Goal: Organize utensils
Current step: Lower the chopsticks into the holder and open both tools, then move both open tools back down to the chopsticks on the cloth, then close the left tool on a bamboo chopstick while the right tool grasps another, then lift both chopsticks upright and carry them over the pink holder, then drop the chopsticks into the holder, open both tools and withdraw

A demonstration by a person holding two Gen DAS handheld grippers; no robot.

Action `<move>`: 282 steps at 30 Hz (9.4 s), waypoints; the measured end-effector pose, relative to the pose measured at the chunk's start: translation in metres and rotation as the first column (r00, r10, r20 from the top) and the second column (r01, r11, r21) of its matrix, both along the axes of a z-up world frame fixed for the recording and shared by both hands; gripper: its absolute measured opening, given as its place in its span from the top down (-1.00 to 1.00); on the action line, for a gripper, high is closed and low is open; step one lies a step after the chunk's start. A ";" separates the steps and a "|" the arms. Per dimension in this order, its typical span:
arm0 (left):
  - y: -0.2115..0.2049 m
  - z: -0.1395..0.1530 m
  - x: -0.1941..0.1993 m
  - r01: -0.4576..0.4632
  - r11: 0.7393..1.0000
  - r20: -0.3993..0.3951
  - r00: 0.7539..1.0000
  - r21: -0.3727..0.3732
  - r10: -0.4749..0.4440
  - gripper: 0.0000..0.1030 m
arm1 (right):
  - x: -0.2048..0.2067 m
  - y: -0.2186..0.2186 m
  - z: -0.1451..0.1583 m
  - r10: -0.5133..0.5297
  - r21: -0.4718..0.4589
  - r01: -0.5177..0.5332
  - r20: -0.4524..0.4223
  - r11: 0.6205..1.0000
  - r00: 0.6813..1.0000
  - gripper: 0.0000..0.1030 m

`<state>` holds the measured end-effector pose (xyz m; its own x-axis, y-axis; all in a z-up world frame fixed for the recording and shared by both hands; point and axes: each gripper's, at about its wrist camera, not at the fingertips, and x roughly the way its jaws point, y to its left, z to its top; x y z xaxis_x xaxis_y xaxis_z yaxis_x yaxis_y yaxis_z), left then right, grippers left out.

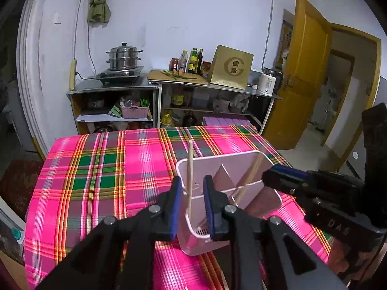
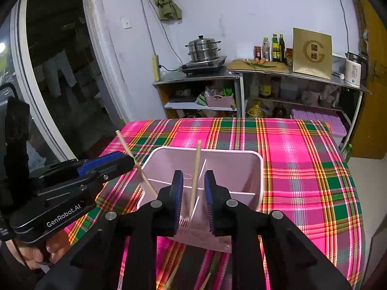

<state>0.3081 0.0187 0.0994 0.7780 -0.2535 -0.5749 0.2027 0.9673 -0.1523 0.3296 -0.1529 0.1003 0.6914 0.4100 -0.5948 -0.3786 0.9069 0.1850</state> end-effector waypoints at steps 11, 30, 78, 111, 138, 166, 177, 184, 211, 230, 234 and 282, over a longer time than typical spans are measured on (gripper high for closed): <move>0.001 -0.003 -0.075 0.012 1.000 0.051 0.999 0.008 -0.012 0.55 | -0.074 -0.029 0.007 -0.026 0.001 0.026 0.087 1.000 0.996 0.64; -0.003 -0.064 -0.206 -0.004 1.000 0.010 1.000 -0.007 0.004 0.48 | -0.214 -0.066 -0.057 -0.026 0.020 0.025 0.031 0.999 0.999 0.63; -0.007 -0.136 -0.106 -0.041 0.996 -0.279 0.958 0.075 0.060 0.44 | -0.132 -0.025 -0.138 -0.114 -0.166 0.079 -0.214 0.983 0.970 0.63; -0.017 -0.141 -0.093 -0.020 0.989 -0.306 0.950 0.147 0.065 0.44 | -0.120 -0.009 -0.140 -0.104 -0.284 0.037 -0.223 0.958 0.969 0.75; -0.013 -0.097 -0.090 0.047 0.997 -0.267 0.963 0.062 -0.029 0.88 | -0.105 -0.035 -0.101 -0.064 -0.141 0.037 -0.188 0.989 0.980 0.89; -0.008 -0.003 -0.148 0.076 0.997 -0.051 0.996 0.034 -0.074 0.88 | -0.161 -0.054 -0.011 -0.038 -0.053 0.040 0.032 0.998 0.999 0.89; -0.006 0.010 -0.156 0.079 0.996 -0.036 0.996 0.038 -0.078 0.89 | -0.171 -0.059 0.004 -0.029 -0.048 0.033 0.074 0.998 0.997 0.89; -0.010 0.020 -0.151 0.086 0.995 -0.023 0.996 0.045 -0.085 0.89 | -0.169 -0.060 0.021 -0.025 -0.036 0.030 0.132 0.999 0.991 0.89; -0.018 0.092 -0.064 0.047 0.996 0.094 0.994 0.073 -0.054 0.89 | -0.092 -0.036 0.084 -0.021 0.060 0.002 0.314 0.998 0.949 0.90; -0.014 0.090 -0.016 0.042 0.995 0.115 0.992 0.086 -0.051 0.89 | -0.033 -0.006 0.074 -0.008 0.102 -0.028 0.342 0.994 0.940 0.90; -0.013 0.078 -0.007 0.046 0.996 0.102 0.993 0.081 -0.054 0.89 | -0.025 -0.001 0.064 0.000 0.102 -0.037 0.335 0.994 0.942 0.90; 0.004 -0.014 -0.039 0.002 1.000 -0.013 1.000 0.030 -0.002 0.44 | -0.051 -0.022 -0.008 -0.009 0.034 0.002 0.206 0.999 0.979 0.59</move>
<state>0.2689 0.0230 0.0850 0.7700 -0.2377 -0.5921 0.2029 0.9711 -0.1259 0.2788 -0.1754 0.0922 0.7998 0.4235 -0.4253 -0.4070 0.9035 0.1342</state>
